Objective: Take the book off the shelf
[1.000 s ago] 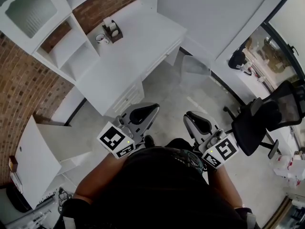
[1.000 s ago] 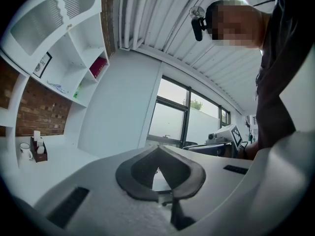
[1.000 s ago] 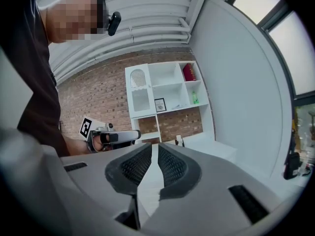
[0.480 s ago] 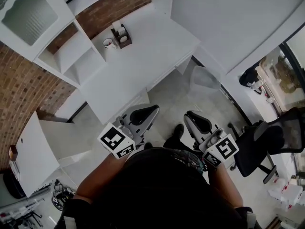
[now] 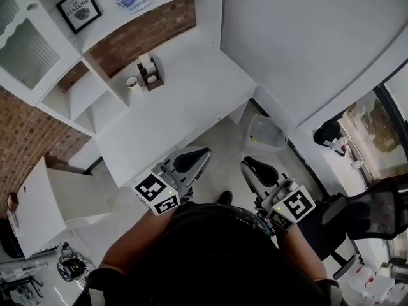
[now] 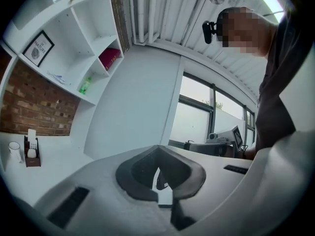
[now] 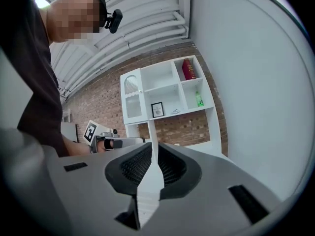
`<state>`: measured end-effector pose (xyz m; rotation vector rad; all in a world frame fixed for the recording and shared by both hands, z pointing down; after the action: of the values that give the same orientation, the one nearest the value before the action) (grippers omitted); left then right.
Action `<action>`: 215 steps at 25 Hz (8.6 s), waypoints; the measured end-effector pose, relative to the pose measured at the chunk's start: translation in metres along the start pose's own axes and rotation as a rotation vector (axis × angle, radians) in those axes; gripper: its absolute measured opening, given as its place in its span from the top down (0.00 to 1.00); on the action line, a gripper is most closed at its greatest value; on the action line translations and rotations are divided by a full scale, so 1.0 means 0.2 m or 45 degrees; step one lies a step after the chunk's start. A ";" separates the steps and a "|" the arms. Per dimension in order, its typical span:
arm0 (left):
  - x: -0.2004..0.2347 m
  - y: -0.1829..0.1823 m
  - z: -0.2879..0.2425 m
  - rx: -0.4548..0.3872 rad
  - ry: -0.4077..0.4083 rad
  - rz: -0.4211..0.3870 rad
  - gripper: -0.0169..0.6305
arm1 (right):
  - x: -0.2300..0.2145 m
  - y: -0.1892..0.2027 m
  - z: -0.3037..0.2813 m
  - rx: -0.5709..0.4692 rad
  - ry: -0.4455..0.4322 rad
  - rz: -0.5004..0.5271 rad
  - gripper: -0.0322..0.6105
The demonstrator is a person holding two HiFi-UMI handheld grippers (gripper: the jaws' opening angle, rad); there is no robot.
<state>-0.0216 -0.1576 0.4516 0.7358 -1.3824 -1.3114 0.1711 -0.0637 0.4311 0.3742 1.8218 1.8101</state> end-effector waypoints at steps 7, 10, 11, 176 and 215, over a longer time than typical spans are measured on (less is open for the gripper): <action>0.03 0.03 -0.25 -0.002 -0.071 -0.027 0.96 | -0.28 -0.04 0.02 -0.030 -0.061 -0.062 0.88; 0.10 0.03 -0.32 0.002 -0.085 -0.024 0.96 | -0.36 -0.07 -0.05 -0.060 -0.079 -0.068 0.88; 0.11 0.03 -0.35 0.003 -0.086 -0.020 0.96 | -0.39 -0.08 -0.06 -0.060 -0.078 -0.065 0.89; 0.19 -0.44 0.24 0.128 -0.060 -0.285 0.96 | -0.09 -0.20 -0.62 0.102 0.097 -0.195 0.60; -1.15 0.67 0.36 0.243 -0.288 0.087 0.96 | 0.16 0.70 1.00 0.455 -0.025 -0.551 0.60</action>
<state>0.0007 0.1054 0.5282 0.6754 -1.7178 -1.2499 0.2301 0.1286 0.5718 0.1104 2.0252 1.1905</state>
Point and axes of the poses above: the fingertips, and each gripper's own axes: z backward along the fingers, x to its left, y out of its underside, the point moved 8 cm from there along z, backward along the fingers, and after that the axes turned 7 degrees about -x, right-handed, at the moved point
